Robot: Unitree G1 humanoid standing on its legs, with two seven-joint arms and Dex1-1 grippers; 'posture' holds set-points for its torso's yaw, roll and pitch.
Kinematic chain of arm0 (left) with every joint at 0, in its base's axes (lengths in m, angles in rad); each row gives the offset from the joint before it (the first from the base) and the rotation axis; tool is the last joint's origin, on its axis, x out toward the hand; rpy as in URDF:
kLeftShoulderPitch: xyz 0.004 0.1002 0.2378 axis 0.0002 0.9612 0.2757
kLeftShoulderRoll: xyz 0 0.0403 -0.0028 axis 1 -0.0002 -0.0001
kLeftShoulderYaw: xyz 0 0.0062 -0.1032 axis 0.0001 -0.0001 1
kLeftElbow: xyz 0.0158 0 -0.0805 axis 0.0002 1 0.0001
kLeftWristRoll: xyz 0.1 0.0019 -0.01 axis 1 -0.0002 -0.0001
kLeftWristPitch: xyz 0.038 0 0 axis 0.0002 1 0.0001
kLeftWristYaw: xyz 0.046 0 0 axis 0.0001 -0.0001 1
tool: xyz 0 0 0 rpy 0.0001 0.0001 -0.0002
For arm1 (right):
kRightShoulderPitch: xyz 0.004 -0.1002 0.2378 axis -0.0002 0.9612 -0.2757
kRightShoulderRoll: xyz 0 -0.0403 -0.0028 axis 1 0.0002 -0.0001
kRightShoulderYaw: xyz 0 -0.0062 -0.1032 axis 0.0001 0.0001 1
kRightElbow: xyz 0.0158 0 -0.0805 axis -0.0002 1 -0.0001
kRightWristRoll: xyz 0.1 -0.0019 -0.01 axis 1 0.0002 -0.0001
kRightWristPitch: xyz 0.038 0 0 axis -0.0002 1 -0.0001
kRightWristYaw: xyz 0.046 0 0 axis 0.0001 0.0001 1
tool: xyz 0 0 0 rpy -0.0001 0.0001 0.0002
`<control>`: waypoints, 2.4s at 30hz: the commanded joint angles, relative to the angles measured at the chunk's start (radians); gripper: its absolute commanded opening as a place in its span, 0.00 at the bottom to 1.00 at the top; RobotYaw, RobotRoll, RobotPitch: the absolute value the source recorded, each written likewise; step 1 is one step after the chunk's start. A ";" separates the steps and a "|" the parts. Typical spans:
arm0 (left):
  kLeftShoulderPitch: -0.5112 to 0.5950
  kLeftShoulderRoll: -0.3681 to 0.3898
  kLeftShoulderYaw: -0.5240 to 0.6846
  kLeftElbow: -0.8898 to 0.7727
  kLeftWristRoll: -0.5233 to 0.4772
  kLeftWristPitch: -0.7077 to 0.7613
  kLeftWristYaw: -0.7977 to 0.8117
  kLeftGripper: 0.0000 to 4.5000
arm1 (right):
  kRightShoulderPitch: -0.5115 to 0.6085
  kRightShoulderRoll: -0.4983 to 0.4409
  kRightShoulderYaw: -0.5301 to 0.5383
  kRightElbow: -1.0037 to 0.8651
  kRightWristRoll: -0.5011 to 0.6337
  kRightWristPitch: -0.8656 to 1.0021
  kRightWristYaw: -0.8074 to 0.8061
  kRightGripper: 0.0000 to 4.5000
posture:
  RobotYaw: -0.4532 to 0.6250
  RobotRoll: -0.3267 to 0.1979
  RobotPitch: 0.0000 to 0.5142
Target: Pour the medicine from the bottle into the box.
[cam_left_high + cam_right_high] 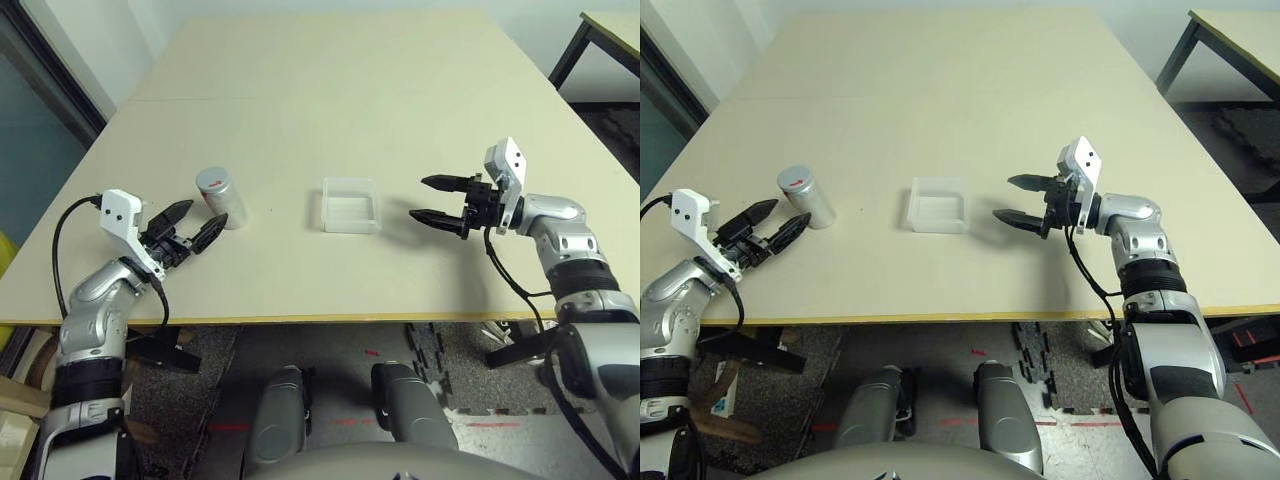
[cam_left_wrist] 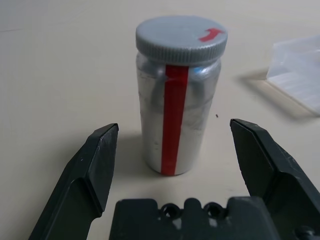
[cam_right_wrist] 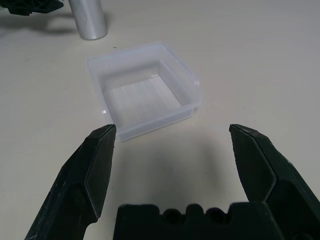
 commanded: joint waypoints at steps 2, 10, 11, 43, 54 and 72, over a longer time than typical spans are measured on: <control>-0.036 -0.015 -0.025 0.083 0.040 -0.057 -0.004 1.00 | 0.009 -0.012 0.004 -0.024 -0.001 0.005 0.005 1.00 | 0.32 0.62 0.22; -0.107 -0.033 -0.052 0.184 0.075 -0.118 -0.008 1.00 | 0.027 -0.013 0.003 -0.051 0.004 0.014 -0.001 1.00 | 0.31 0.62 0.22; -0.116 -0.036 -0.054 0.194 0.078 -0.122 -0.006 1.00 | 0.029 -0.013 0.003 -0.054 0.004 0.015 -0.002 1.00 | 0.30 0.62 0.22; -0.334 -0.059 -0.080 0.523 0.149 -0.271 -0.040 0.79 | 0.067 -0.031 -0.004 -0.084 0.010 0.018 -0.010 1.00 | 0.26 0.62 0.21; -0.334 -0.059 -0.081 0.529 0.148 -0.264 -0.053 0.59 | 0.059 -0.025 -0.002 -0.069 0.008 0.008 -0.009 1.00 | 0.26 0.62 0.21; -0.318 -0.045 -0.122 0.229 0.094 0.001 -0.195 0.59 | 0.019 -0.005 0.002 -0.033 0.007 -0.003 -0.009 1.00 | 0.29 0.62 0.19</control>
